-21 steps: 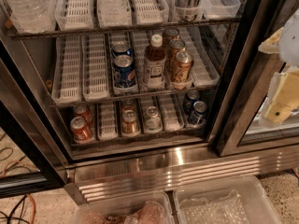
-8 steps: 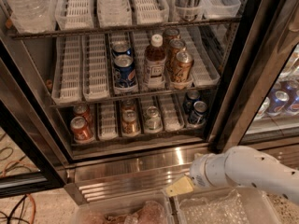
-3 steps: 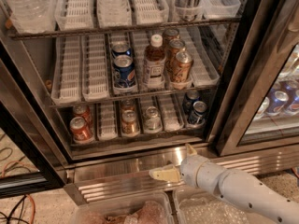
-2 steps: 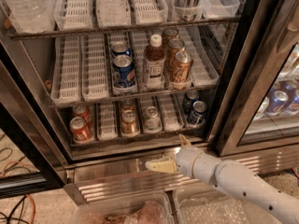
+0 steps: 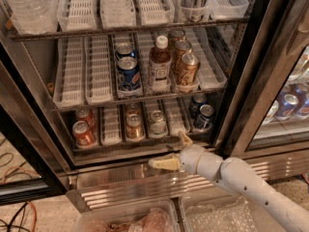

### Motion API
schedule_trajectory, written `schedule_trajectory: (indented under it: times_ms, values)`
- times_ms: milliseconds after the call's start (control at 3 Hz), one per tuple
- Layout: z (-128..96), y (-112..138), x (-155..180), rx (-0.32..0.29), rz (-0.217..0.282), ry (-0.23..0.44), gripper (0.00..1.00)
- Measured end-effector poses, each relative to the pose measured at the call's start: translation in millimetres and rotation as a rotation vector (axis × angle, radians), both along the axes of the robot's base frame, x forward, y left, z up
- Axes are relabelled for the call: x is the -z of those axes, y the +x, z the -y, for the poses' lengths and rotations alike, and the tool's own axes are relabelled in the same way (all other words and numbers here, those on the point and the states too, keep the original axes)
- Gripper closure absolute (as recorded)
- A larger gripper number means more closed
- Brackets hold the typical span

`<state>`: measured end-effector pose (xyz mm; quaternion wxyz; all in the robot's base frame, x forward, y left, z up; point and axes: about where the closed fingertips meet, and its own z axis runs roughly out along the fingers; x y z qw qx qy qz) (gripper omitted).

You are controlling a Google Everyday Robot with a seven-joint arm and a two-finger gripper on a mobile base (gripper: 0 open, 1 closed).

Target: Pick 7up can from bottom shelf of fridge

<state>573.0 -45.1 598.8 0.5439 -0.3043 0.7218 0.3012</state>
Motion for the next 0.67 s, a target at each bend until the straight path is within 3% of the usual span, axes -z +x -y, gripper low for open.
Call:
schedule_trajectory:
  times_ms: [667]
  values:
    - [-6.3, 5.3, -0.4, 0.017, 0.006, 0.019, 0.0]
